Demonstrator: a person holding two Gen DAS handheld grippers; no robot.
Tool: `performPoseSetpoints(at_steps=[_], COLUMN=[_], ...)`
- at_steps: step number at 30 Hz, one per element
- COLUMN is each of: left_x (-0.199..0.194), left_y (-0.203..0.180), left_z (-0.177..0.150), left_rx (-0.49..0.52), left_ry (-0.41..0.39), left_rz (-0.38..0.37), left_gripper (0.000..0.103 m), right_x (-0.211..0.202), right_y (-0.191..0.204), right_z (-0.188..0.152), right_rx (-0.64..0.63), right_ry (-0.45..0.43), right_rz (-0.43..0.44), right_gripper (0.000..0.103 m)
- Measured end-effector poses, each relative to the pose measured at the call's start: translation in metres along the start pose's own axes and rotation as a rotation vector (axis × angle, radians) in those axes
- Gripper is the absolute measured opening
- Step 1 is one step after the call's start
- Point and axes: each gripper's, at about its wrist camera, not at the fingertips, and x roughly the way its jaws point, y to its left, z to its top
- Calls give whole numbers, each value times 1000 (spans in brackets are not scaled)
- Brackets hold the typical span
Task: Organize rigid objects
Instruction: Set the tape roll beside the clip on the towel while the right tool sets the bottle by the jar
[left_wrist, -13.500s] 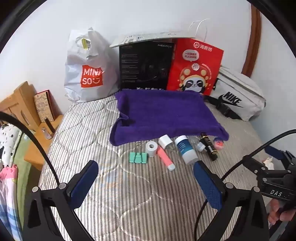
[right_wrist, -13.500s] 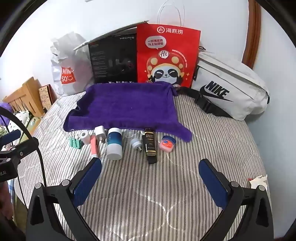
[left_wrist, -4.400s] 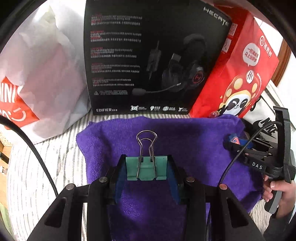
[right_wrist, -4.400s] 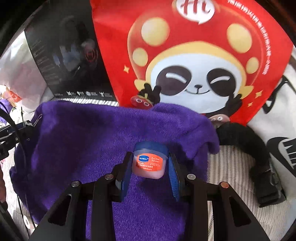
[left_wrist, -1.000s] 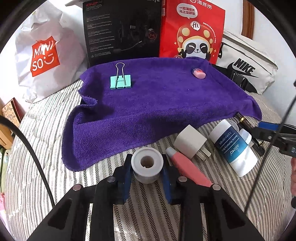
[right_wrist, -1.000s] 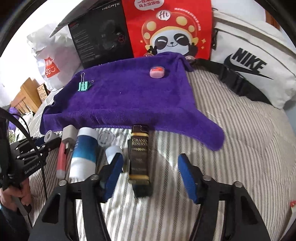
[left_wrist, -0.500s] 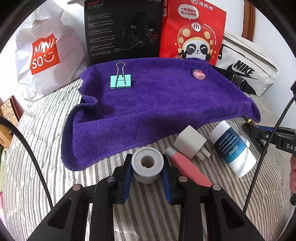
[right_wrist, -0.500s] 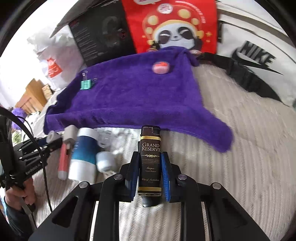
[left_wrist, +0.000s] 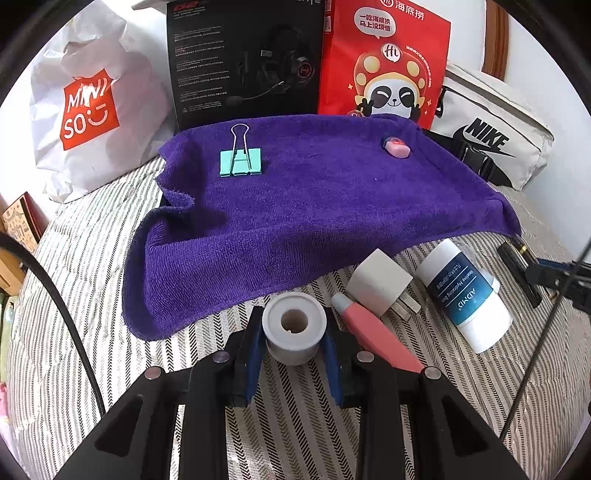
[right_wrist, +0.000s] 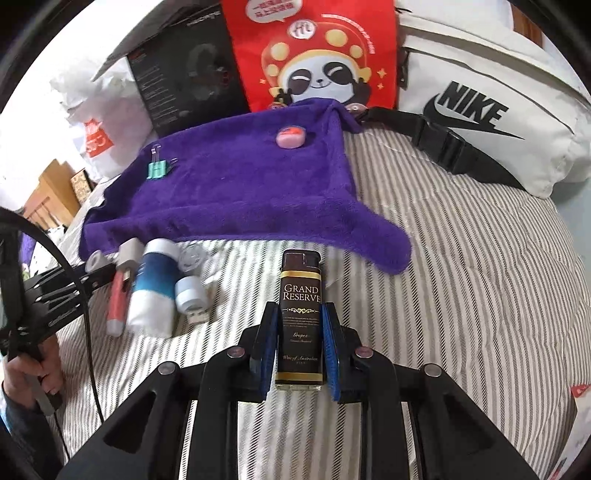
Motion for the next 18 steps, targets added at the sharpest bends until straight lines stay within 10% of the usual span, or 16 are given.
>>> performPoseSetpoints(at_steps=[18], left_x=[0], left_y=[0], left_z=[0], left_rx=[2], left_ry=[1], left_rz=[3], left_gripper=[28], right_x=[28], right_y=[39], right_z=[-4], right_rx=[-134], right_ry=[5], right_rz=[-51], right_gripper=[24])
